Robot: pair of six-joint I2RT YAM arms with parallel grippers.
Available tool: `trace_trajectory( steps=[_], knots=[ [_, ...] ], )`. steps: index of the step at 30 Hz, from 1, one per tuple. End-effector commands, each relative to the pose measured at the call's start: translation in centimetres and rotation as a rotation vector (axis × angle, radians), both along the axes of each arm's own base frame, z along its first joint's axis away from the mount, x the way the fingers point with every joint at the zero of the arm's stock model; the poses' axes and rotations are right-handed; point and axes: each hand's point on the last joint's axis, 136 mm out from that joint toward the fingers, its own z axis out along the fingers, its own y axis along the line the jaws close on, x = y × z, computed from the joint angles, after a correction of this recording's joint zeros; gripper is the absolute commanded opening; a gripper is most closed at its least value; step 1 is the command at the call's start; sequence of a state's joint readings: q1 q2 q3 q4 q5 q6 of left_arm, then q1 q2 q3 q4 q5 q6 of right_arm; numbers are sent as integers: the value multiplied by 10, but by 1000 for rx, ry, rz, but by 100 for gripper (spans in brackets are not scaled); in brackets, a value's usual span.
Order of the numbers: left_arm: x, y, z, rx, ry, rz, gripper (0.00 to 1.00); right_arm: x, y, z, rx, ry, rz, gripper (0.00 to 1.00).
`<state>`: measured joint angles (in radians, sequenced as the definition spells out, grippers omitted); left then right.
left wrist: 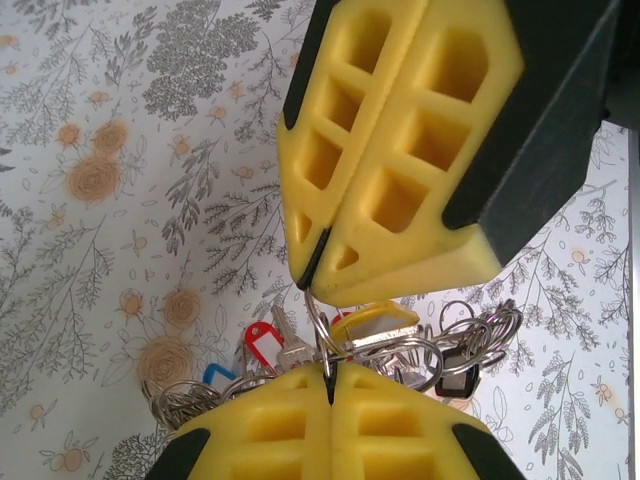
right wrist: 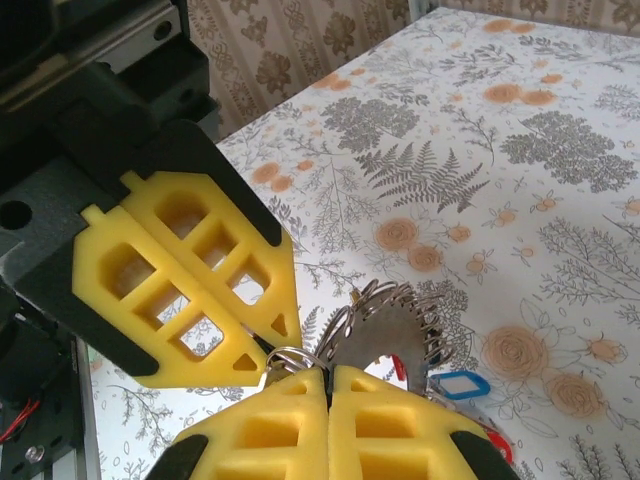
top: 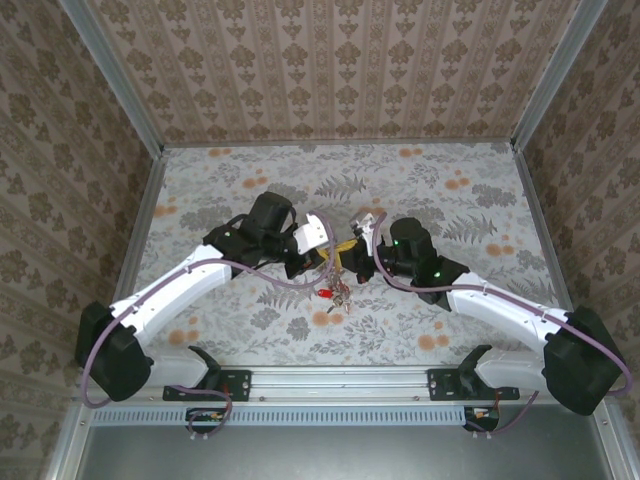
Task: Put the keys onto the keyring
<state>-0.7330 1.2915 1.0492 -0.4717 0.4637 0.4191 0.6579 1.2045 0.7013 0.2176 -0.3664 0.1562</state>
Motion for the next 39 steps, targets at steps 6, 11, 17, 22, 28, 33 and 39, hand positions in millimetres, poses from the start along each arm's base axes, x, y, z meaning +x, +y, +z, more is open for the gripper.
trace_trajectory(
  steps=[6,11,17,22,28,33,39],
  knots=[
    [2,-7,29,-86,-91,-10,0,9,-14,-2,-54,44,-87,0],
    [13,-4,27,-69,-93,48,0,0,-17,12,4,-10,-71,0],
    [20,7,29,-108,-80,99,0,2,-44,-5,-75,26,-164,0],
    [13,31,28,-80,-83,107,0,25,-109,-28,-188,123,-526,38],
    [-1,61,43,-118,-105,126,0,24,-163,-66,-235,522,-750,41],
    [-10,71,52,-142,-112,125,0,22,-164,-106,-313,773,-728,42],
    [-20,65,58,-210,-99,73,0,29,-159,-129,-430,901,-656,43]
  ],
)
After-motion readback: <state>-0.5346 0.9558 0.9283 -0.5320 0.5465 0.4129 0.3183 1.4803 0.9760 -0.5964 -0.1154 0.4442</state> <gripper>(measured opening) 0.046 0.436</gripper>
